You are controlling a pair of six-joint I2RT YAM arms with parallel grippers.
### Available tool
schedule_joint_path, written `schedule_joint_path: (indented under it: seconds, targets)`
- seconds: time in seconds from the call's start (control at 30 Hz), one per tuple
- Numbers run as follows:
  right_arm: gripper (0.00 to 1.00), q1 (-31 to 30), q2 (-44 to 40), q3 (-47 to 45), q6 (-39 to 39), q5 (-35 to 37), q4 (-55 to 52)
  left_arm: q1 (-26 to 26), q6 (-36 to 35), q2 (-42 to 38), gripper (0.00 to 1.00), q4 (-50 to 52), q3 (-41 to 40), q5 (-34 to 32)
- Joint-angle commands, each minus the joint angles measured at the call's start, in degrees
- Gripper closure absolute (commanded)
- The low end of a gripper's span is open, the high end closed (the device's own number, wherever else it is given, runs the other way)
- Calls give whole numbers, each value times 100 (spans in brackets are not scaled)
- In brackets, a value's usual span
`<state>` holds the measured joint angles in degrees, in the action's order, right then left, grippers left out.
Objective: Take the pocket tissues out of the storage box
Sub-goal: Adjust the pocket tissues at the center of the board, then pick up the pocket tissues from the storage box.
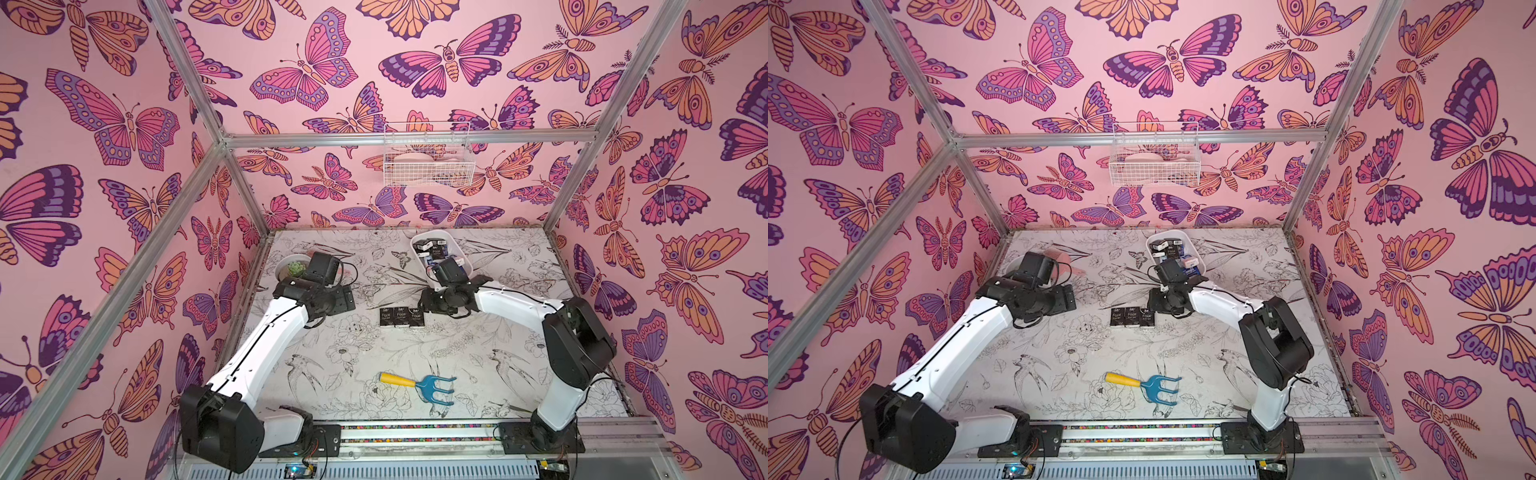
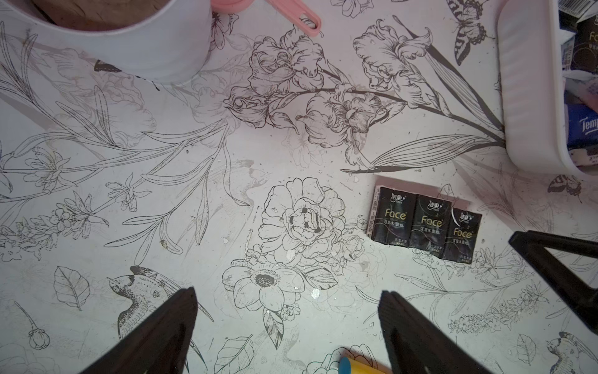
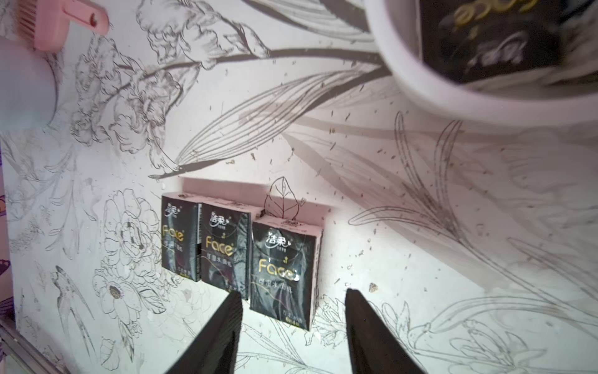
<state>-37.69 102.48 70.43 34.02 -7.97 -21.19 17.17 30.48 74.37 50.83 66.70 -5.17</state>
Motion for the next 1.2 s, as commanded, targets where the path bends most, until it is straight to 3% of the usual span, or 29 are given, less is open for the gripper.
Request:
schedule_joint_path:
  seconds: [0.0,0.23,0.67,0.8,1.17]
  targets:
    - [44,360,-35,517,-288,400,-439,-7,-16,-28,6,-2,-58,-9]
    - [40,1173,481,1258,-523,-37,25,-3,1,54,6,7,-47,15]
    - [33,1239,2505,3799,-2101,989,-873,11,-45,328,6,10,70,20]
    - [31,1239,2854,4069,-2429,1253,-905,11,-82,398,6,13,63,-23]
    - [31,1240,3260,4018,-2717,1153,-394,10,-94,639,6,14,151,-37]
